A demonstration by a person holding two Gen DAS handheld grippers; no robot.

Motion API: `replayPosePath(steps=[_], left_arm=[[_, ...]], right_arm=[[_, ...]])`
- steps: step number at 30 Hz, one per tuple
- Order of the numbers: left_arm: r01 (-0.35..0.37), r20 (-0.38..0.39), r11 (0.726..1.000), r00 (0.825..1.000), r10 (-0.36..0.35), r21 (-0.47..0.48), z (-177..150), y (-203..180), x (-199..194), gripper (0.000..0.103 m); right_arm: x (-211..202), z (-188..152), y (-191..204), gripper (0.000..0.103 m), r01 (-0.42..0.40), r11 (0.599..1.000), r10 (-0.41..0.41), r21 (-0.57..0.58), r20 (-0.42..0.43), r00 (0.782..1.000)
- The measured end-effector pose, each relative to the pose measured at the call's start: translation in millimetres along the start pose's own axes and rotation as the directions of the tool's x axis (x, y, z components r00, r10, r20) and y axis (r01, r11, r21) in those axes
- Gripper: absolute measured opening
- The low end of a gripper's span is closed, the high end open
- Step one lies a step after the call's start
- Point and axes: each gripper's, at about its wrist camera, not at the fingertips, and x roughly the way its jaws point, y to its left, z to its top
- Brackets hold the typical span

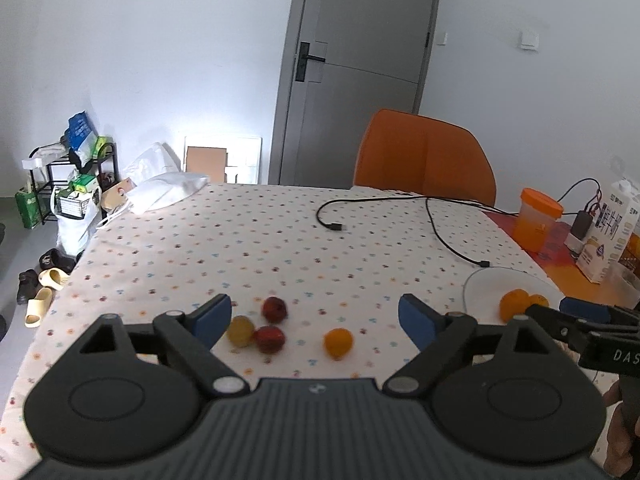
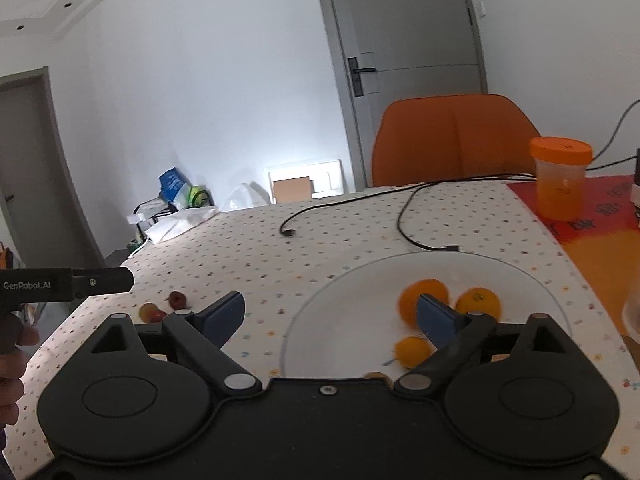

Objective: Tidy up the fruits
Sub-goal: 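Move both open tools back to the remaining fruits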

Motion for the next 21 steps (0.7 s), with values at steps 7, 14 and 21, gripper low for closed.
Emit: replayPosePath(steps=[7,14,21], left_arm=[[-0.026,0.001,0.999,1.0,0.026,-0.033,-2,26,-2,0.086],[-0.043,-0.017,0.996,0.999,0.042,-0.076,-5,48,4,0.056],[-0.048,-0.037,0.994,0.998,0.045,-0.095,-10,59,10,0.044]], right_arm=[[7,5,25,0.092,-0.048,0.998,0.048,-0.032,-0.001,0.999],[20,3,48,0.076,-0.096,0.994,0.094,-0.06,-0.036,0.995],[35,0,63,0.066,-0.134,0.988,0.128,-0.078,-0.078,0.989]])
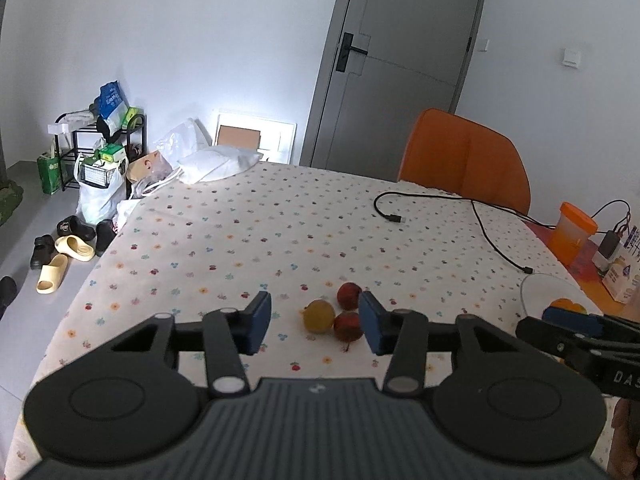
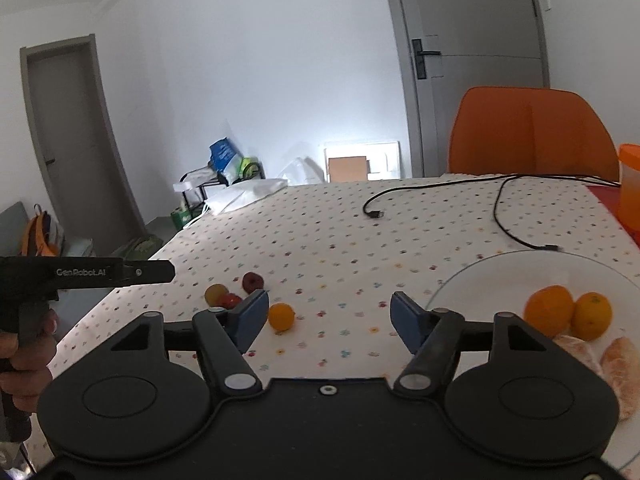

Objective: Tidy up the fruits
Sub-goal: 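Move both open tools back to the remaining fruits, then grasp the small orange with the right tool while the left tool grasps the yellow-green fruit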

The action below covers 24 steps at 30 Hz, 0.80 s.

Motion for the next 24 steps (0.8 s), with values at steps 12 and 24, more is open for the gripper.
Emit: replayPosePath(steps=[12,24], left_arm=[[0.014,-0.038,1.0,0.999,-0.014,-0.005,-2,8,24,0.042],[0.02,-0.074,1.0,0.997,-0.021,-0.02,-4,10,47,0.041]], right_arm=[[25,-4,11,0.051,-0.009,1.0,0.008,-0.014,-0.054,0.999],[55,-7,21,0.047,-0.032,0.999,0.029,-0.024,-0.117,0.993]])
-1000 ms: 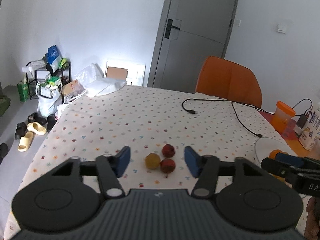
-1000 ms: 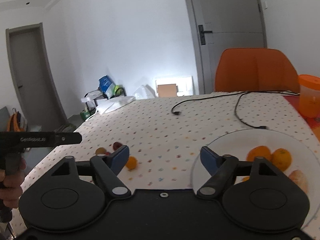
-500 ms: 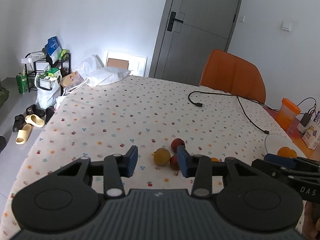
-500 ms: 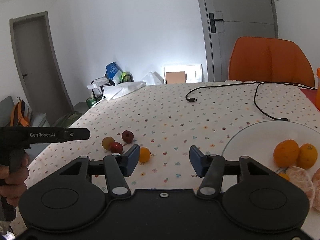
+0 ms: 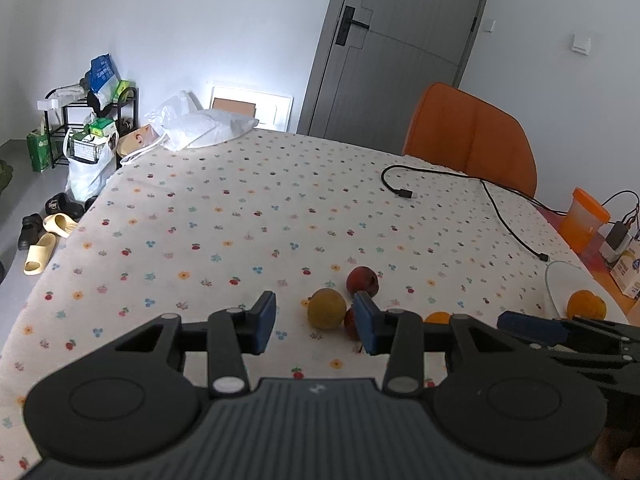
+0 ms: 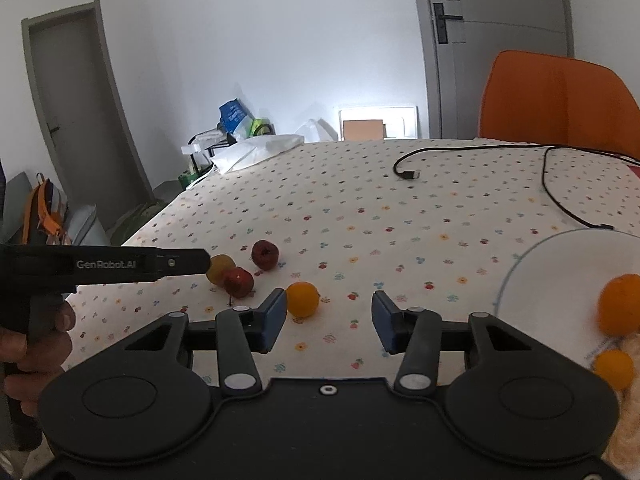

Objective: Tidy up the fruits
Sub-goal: 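Grasp the small orange with the right tool while the left tool grasps the yellow-green fruit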

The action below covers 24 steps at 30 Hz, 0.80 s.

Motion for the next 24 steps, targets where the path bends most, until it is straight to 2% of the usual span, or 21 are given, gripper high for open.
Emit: replayPosePath(steps=[6,12,15,18,20,24], left_arm=[[0.015,-0.028,1.0,0.999,-0.015,-0.003,3,1,11,0.037],[0.031,-0.051,0.999,0.998,-0.032,-0.018,4,3,21,0.034],[0.067,-0.066,0.997,0.995,-0.068,-0.032,2,3,24,0.023],[0.053,-0.059,0.998,0.997,-0.055,-0.029,1,2,21,0.023],[0.053,-0.053,0.998,0.997,-0.055,-0.03,2,2,17,0.023],[0.047,-0.032,0.999,0.998,-0.048,-0.023,5,-1,8,0.023]], right_arm=[[14,4,5,0.042,-0.021,1.0,0.021,-0.01,-0.027,0.999],[26,8,11,0.041,-0.036,0.999,0.035,-0.018,-0.044,0.998],[31,8,12,0.041,-0.042,0.999,0.042,-0.017,-0.053,0.998],[36,5,14,0.04,-0.047,0.999,0.045,-0.018,-0.067,0.997],[37,4,13,0.023,-0.051,0.999,0.05,-0.014,-0.075,0.996],[32,4,12,0.022,-0.054,0.998,0.053,-0.013,-0.065,0.996]])
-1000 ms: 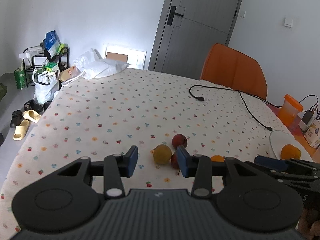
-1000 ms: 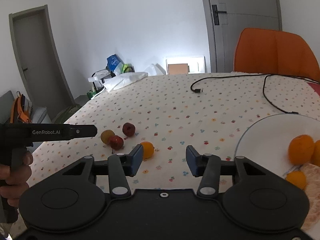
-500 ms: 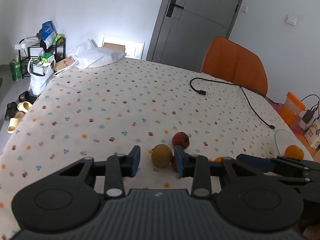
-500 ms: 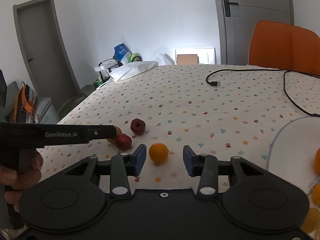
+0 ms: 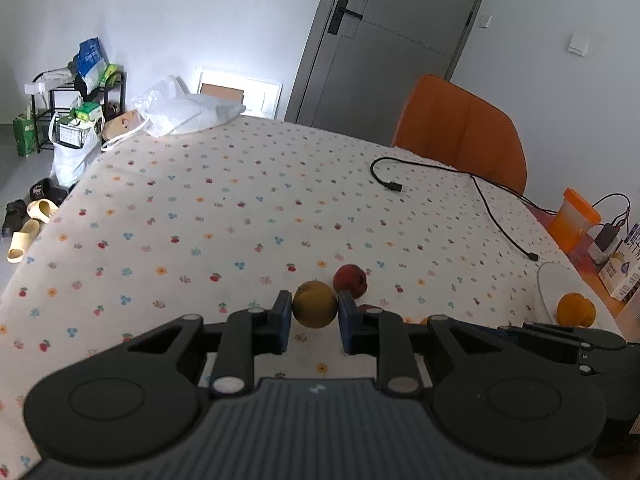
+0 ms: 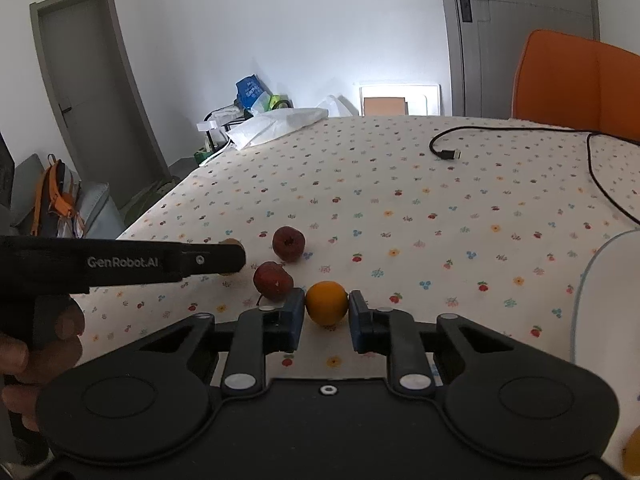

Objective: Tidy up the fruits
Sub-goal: 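Grasp the small orange with the right tool while the left tool grasps the yellow-green fruit, then carry the small orange and yellow-green fruit over the white plate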

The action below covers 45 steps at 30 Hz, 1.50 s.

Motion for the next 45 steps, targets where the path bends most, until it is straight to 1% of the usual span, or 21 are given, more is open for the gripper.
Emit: replayPosePath(steps=[3,12,22,29,35,45], left_arm=[[-0.004,0.015,1.0,1.0,0.004,0.011,0,-5,-7,0.023],[0.019,0.044,0.999,0.999,-0.021,0.049,0,-27,-25,0.023],[0.05,0.06,0.993,0.997,-0.057,0.109,-2,-60,-37,0.023],[0.07,0.055,0.988,0.995,-0.078,0.138,-4,-81,-36,0.023],[0.089,0.042,0.983,0.994,-0.097,0.163,-9,-98,-33,0.023],[0.113,0.024,0.976,0.993,-0.119,0.189,-11,-118,-27,0.023]], right_arm=[[-6,-1,0,0.022,0.0,1.0,0.0,0.0,0.01,1.0],[-35,-3,-3,0.022,0.015,1.0,-0.015,0.007,0.06,0.998],[-72,-4,-21,0.022,0.052,0.998,-0.055,0.028,0.121,0.991],[-92,-10,-37,0.022,0.076,0.996,-0.084,0.054,0.147,0.986],[-104,-18,-51,0.022,0.101,0.992,-0.111,0.075,0.154,0.982],[-114,-24,-71,0.022,0.131,0.985,-0.147,0.11,0.159,0.976]])
